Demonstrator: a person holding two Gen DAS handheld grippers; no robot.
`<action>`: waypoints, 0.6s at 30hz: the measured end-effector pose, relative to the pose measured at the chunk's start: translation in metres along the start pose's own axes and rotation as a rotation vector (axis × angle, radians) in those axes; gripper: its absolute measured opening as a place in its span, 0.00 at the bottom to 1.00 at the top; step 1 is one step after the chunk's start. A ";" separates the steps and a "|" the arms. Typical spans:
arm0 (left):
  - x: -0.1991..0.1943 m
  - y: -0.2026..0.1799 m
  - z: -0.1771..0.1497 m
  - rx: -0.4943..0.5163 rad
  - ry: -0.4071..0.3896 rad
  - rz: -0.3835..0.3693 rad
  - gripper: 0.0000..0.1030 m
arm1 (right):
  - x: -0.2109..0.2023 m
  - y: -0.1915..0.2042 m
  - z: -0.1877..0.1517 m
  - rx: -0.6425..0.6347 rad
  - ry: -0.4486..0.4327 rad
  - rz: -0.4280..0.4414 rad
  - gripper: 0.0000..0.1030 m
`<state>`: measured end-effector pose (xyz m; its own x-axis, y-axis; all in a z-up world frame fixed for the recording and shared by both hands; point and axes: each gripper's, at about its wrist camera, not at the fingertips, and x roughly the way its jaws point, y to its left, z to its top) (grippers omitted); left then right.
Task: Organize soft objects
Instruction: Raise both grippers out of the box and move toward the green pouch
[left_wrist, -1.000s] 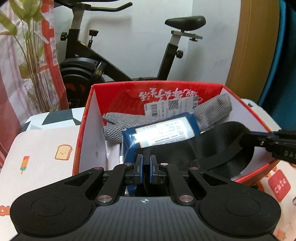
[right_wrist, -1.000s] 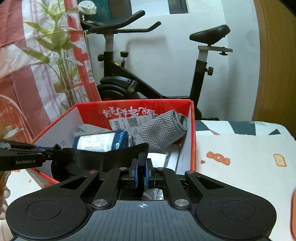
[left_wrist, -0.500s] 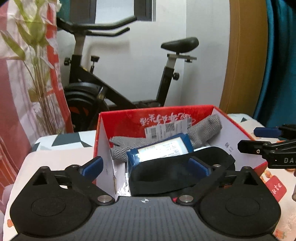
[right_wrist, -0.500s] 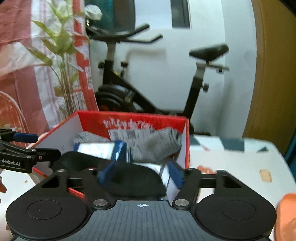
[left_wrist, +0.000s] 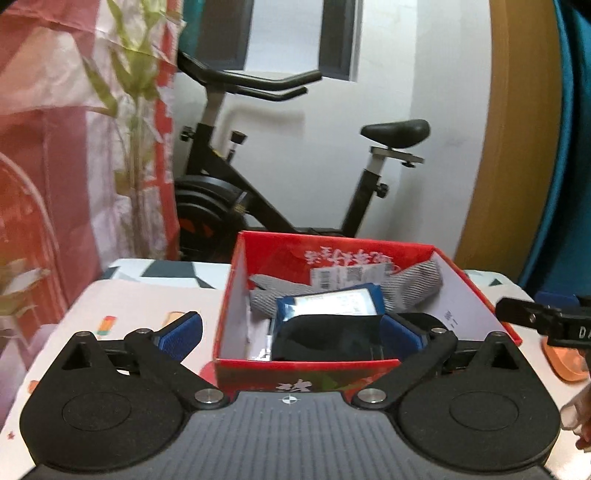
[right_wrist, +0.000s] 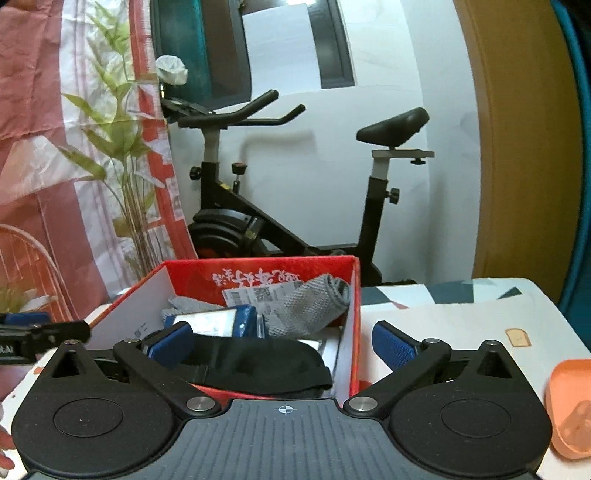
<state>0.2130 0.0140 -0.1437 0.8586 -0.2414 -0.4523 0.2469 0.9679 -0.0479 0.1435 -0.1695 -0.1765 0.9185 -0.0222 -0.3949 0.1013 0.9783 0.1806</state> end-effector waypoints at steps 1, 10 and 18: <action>-0.001 0.000 0.000 -0.007 -0.005 0.002 1.00 | 0.000 0.000 -0.002 -0.005 0.002 -0.006 1.00; -0.008 -0.001 -0.009 -0.001 0.001 0.088 1.00 | -0.012 0.001 -0.028 -0.027 -0.040 -0.023 1.00; -0.015 0.002 -0.037 -0.062 0.057 0.111 1.00 | -0.018 0.006 -0.062 -0.119 -0.028 -0.013 1.00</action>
<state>0.1839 0.0220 -0.1698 0.8518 -0.1300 -0.5074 0.1221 0.9913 -0.0489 0.1035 -0.1506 -0.2245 0.9279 -0.0395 -0.3707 0.0689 0.9954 0.0663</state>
